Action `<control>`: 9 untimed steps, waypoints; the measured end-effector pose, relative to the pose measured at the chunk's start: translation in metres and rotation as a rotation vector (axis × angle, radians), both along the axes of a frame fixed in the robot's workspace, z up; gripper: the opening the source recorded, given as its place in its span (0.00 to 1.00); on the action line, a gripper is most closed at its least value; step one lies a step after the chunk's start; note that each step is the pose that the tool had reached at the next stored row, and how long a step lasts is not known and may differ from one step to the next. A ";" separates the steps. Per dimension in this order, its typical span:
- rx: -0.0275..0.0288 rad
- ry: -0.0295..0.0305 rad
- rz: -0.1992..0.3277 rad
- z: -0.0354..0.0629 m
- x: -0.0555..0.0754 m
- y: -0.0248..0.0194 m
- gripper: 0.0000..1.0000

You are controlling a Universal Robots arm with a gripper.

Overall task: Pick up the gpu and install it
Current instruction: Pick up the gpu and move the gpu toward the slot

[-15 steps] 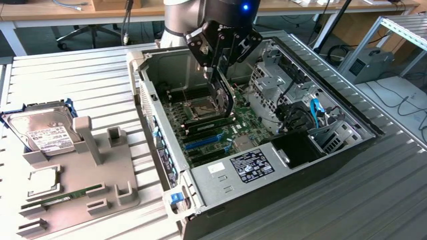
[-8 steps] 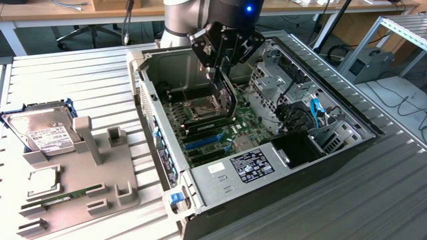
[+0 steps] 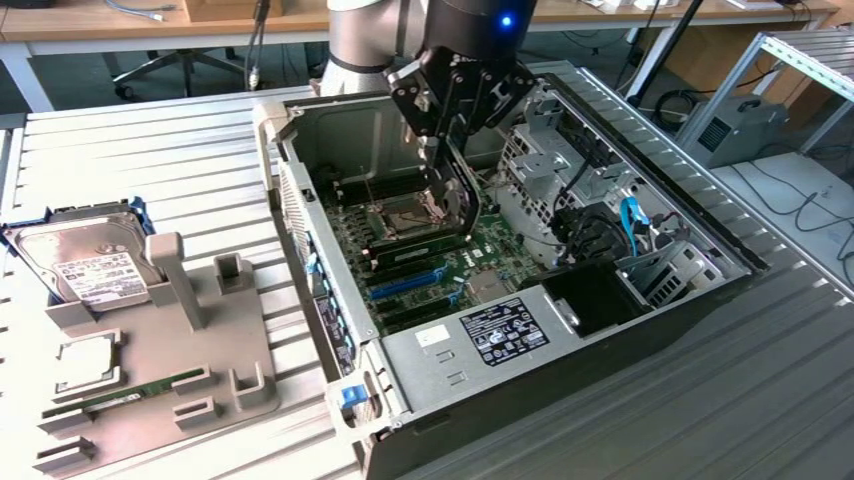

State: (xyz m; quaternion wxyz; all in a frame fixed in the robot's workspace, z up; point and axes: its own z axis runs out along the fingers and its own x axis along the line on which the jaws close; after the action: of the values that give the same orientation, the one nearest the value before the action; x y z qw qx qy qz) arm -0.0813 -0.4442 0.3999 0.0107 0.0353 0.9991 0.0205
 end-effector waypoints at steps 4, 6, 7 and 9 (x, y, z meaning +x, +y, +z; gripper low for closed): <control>0.0000 0.0000 0.000 -0.0013 0.002 0.0001 0.26; -0.0001 0.0001 0.000 -0.0023 0.002 0.0003 0.26; -0.0002 0.0002 0.000 -0.0030 0.002 0.0004 0.26; -0.0001 0.0001 0.000 -0.0044 0.002 0.0004 0.26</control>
State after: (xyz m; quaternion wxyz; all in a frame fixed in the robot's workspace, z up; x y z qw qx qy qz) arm -0.0788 -0.4438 0.3955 0.0107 0.0352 0.9991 0.0204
